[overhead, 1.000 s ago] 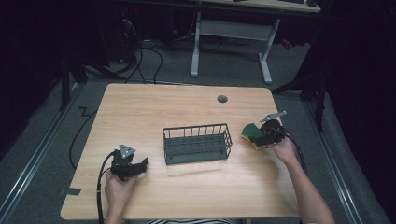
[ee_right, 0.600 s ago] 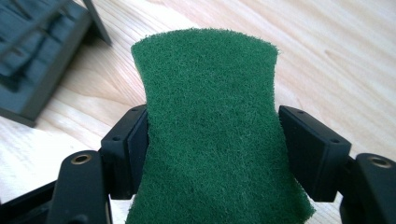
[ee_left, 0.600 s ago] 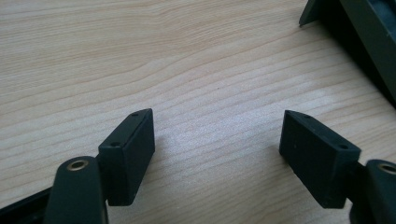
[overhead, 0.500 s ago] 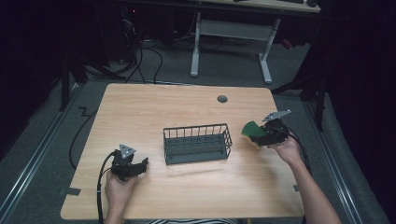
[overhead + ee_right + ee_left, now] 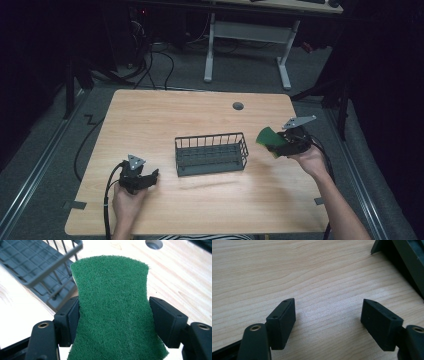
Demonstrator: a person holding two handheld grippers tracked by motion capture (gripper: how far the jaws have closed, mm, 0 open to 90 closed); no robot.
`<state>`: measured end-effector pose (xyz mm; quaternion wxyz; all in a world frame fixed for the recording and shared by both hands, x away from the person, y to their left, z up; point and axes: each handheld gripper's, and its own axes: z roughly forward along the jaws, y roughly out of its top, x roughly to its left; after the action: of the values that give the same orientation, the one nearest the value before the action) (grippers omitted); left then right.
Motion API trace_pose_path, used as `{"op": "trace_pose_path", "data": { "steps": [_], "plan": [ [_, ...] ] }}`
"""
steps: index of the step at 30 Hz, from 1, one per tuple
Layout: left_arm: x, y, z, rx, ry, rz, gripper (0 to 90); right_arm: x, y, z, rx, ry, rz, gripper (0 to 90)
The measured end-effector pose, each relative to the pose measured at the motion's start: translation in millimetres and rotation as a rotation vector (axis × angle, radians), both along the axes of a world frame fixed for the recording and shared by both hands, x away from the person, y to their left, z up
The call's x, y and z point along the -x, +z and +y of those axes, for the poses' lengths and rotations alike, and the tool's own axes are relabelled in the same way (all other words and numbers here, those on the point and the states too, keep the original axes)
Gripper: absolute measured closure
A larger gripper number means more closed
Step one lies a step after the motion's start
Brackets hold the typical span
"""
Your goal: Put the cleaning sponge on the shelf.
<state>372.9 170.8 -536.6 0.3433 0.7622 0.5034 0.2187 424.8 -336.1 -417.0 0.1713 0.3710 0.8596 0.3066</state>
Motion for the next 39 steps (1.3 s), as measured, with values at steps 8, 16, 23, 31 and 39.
{"op": "trace_pose_path", "data": {
  "steps": [8, 16, 23, 31, 39],
  "plan": [
    [-0.1, 0.0, -0.1, 0.0, 0.0, 0.0, 28.4, 6.1, 16.7, 6.4, -0.008, 0.032, -0.035, 29.2],
    [-0.3, 0.0, -0.2, 0.0, 0.001, 0.0, 28.4, 7.7, 37.2, 24.0, -0.002, 0.087, -0.076, 29.1],
    [-0.4, 0.0, -0.2, 0.0, 0.001, 0.0, 28.4, 0.3, 41.5, 41.7, 0.012, 0.129, -0.076, 29.0],
    [-0.4, 0.0, -0.3, 0.0, 0.001, 0.001, 28.4, -8.0, 45.5, 69.0, 0.031, 0.188, -0.082, 29.0],
    [-0.4, 0.0, -0.3, 0.0, 0.001, 0.0, 28.4, -14.1, 44.3, 97.8, 0.055, 0.261, -0.082, 28.8]
  ]
}}
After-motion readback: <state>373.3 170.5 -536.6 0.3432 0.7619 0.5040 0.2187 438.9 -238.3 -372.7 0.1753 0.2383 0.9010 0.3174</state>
